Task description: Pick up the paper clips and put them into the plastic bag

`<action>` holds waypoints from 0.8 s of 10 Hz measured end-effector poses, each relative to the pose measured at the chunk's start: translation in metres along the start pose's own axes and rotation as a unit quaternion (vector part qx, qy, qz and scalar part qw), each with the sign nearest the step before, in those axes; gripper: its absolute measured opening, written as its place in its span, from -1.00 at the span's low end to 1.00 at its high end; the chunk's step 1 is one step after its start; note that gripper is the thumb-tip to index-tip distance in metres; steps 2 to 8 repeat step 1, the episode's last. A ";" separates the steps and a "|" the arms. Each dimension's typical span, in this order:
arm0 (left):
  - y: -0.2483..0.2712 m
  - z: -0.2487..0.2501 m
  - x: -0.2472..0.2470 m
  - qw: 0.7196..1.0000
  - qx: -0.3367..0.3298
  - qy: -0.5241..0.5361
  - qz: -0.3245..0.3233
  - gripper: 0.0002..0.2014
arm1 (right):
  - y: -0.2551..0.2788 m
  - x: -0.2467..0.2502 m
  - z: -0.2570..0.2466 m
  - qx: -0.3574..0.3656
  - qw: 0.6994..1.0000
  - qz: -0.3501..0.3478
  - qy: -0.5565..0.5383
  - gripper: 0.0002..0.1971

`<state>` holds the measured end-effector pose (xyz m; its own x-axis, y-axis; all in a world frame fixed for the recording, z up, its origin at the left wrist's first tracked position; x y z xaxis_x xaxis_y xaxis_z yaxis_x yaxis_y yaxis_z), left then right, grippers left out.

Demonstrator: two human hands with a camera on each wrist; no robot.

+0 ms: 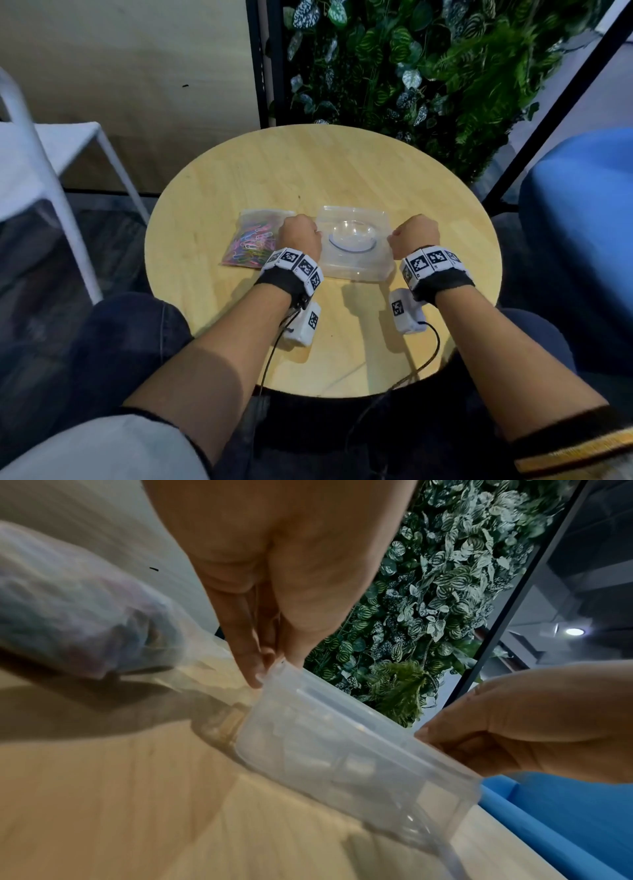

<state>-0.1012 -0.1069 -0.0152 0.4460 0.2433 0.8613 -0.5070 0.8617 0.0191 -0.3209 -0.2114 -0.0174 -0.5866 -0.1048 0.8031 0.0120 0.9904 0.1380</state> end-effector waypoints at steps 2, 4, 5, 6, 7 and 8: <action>-0.002 -0.003 0.000 1.000 0.006 0.007 -0.005 -0.77 | -0.009 -0.002 0.009 -0.021 0.999 -0.026 0.006 -0.84; -0.002 -0.003 0.000 1.000 0.006 0.007 -0.005 -0.77 | -0.009 -0.002 0.009 -0.021 0.999 -0.026 0.006 -0.84; -0.002 -0.003 0.000 1.000 0.006 0.007 -0.005 -0.77 | -0.009 -0.002 0.009 -0.021 0.999 -0.026 0.006 -0.84; -0.002 -0.003 0.000 1.000 0.006 0.007 -0.005 -0.77 | -0.009 -0.002 0.009 -0.021 0.999 -0.026 0.006 -0.84; -0.002 -0.003 0.000 1.000 0.006 0.007 -0.005 -0.77 | -0.009 -0.002 0.009 -0.021 0.999 -0.026 0.006 -0.84; -0.002 -0.003 0.000 1.000 0.006 0.007 -0.005 -0.77 | -0.009 -0.002 0.009 -0.021 0.999 -0.026 0.006 -0.84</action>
Point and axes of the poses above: each hand's wrist, its own y-axis away from the middle knuckle, its own x-axis out of the back of the hand, z = x × y, the point moved 8 cm from there along -y, towards the middle knuckle, and after that the axes turned 5 degrees about -y, right-handed, at the moved point
